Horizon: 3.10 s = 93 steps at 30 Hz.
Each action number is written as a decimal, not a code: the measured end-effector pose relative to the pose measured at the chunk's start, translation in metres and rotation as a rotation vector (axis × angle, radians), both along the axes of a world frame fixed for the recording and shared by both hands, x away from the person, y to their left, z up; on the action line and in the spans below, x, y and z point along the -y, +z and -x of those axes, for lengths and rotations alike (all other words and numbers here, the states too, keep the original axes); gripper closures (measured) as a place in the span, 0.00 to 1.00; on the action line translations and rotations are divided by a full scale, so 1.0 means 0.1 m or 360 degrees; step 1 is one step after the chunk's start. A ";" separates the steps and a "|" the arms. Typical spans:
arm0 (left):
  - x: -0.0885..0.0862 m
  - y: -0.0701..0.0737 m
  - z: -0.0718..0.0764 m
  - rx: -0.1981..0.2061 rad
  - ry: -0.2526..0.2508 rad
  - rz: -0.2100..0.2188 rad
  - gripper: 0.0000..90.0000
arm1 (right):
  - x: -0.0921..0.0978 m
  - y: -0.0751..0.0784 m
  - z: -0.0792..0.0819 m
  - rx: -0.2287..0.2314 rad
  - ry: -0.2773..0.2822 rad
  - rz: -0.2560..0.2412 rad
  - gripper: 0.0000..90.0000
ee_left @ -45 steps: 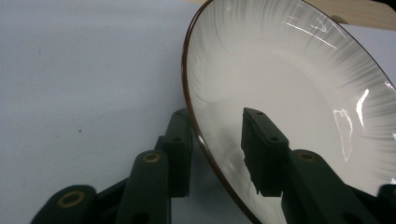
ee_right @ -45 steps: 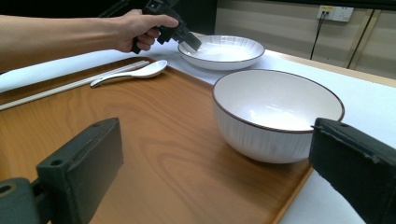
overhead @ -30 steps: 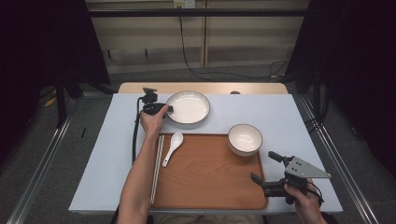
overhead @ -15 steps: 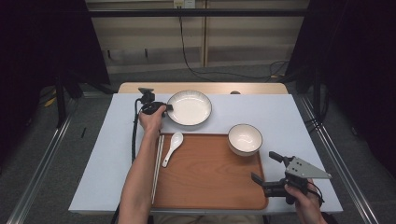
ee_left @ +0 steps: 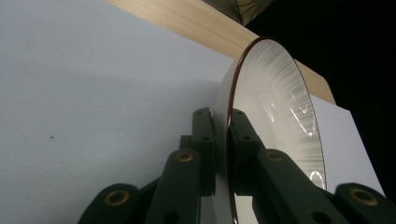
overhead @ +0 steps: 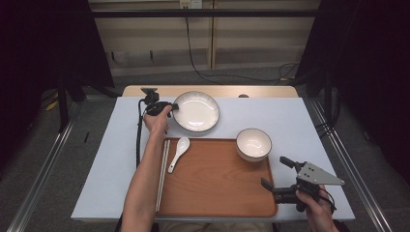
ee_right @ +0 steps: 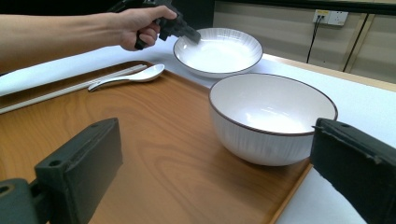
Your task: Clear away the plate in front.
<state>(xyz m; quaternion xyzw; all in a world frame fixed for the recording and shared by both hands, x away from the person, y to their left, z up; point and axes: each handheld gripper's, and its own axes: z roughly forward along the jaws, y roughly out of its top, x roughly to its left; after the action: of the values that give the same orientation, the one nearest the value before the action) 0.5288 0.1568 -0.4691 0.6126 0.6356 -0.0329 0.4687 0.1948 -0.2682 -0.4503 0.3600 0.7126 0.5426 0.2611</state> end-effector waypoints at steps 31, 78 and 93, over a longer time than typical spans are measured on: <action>-0.14 0.29 0.19 0.0082 -0.0052 0.0026 0.91 | 0.00 0.00 -0.02 -0.0014 0.0003 -0.0024 0.03; -0.30 0.77 1.04 0.0249 -0.0392 0.0181 0.90 | 0.01 0.02 0.02 0.0008 -0.0020 -0.0015 0.03; -0.18 0.81 1.33 0.0324 -0.0530 0.0097 0.89 | 0.00 0.02 0.01 0.0000 -0.0020 -0.0017 0.03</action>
<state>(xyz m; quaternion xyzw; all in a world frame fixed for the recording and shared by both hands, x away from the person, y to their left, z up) 0.3955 0.1749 -0.3885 0.6949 0.4735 -0.0669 0.5370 0.1939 -0.2679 -0.4483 0.3658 0.7074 0.5448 0.2627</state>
